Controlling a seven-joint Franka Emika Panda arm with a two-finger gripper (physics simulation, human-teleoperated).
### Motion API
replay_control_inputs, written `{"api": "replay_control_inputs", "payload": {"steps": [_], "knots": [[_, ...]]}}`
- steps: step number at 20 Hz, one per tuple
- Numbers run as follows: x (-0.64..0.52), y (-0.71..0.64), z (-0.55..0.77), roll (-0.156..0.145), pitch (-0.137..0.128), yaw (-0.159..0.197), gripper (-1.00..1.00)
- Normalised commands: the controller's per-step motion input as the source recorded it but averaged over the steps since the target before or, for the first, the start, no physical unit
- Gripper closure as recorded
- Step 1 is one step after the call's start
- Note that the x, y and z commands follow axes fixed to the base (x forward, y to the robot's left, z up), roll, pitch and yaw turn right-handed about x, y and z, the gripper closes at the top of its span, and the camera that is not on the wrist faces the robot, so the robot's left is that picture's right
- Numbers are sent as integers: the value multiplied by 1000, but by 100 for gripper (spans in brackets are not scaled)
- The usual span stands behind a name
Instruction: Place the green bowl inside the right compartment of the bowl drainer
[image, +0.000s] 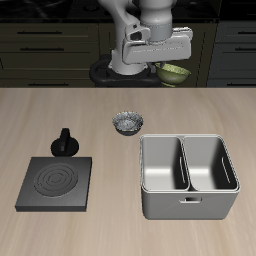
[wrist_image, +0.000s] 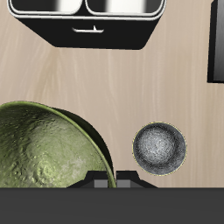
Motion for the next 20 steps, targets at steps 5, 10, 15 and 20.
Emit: {"api": "replay_control_inputs", "payload": {"steps": [5, 10, 15, 20], "knots": [[403, -220, 316, -69, -15, -8, 100], [370, -118, 288, -40, -12, 22, 100], [506, -55, 168, -32, -11, 62, 100], [616, -102, 25, -21, 67, -28, 100]]}}
